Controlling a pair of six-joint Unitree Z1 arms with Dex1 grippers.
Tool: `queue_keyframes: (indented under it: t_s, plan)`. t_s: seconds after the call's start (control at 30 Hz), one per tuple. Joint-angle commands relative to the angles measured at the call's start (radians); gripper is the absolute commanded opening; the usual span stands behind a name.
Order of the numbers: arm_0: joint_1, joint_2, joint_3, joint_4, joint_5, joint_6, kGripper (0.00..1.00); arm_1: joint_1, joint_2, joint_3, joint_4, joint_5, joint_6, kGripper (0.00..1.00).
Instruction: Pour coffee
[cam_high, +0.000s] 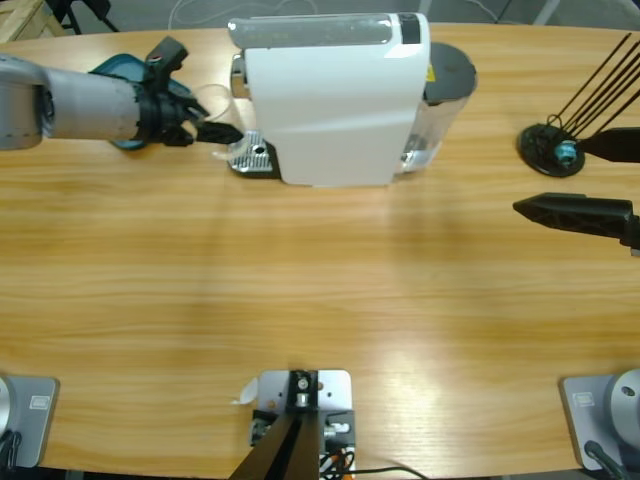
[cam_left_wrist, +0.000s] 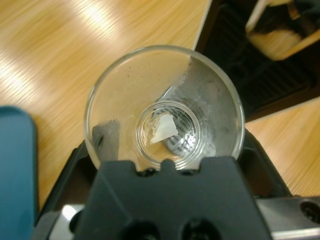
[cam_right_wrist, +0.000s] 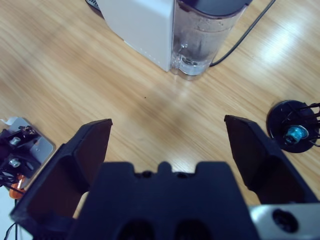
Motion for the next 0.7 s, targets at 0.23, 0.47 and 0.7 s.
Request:
queue_keyframes:
  t_s: [0.23, 0.47, 0.7]
  plan:
    - [-0.049, 0.108, -0.043, 0.015, -0.035, 0.008, 0.784, -0.022, -0.042, 0.052, 0.010, 0.019, -0.013, 0.996]
    - [-0.058, 0.093, -0.042, 0.052, -0.042, 0.008, 1.000, -0.023, -0.044, 0.050, 0.009, 0.021, -0.013, 0.996]
    - [-0.063, 0.057, -0.041, 0.079, -0.042, 0.008, 1.000, -0.023, -0.059, 0.049, 0.011, 0.022, -0.013, 0.996]
